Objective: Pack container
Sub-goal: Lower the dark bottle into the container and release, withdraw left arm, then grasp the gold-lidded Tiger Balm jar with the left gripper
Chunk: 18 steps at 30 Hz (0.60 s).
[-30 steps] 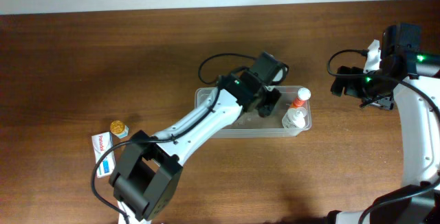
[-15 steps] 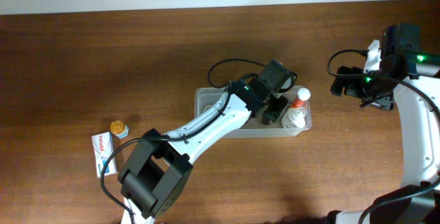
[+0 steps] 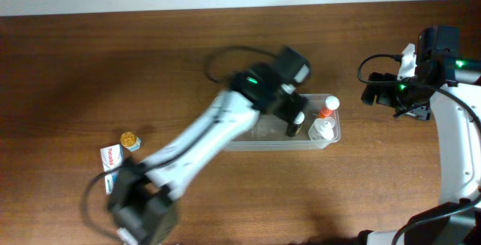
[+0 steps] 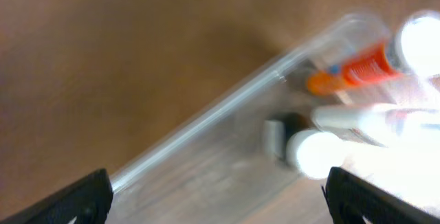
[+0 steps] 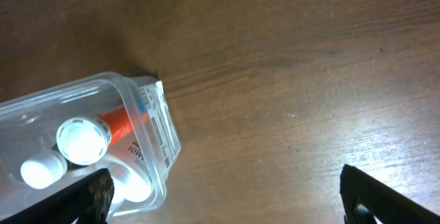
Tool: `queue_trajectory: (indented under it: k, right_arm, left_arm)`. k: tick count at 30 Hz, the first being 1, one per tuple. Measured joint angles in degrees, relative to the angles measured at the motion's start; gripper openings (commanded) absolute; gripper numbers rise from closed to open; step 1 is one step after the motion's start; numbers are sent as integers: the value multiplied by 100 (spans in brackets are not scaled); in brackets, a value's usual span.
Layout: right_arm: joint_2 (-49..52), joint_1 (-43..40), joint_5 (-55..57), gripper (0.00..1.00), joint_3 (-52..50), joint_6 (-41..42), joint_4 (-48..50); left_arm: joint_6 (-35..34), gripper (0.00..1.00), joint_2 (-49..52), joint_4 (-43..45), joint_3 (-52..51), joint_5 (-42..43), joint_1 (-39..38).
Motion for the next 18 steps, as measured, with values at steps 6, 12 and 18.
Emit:
queue_trajectory:
  k: [6,12,18]
  right_arm:
    - [0,0,-17,97,-2,-2,-2]
    - [0,0,-20,98,-2,0,0]
    - [0,0,-20,98,-4,0,0]
  left_arm:
    - [-271,99,-1543,-1473,302,-282,1641]
    - [-566,99,-1705,-2343,166,-229,3585]
    - [-649,99,-1266,-2076,-772,13,4671]
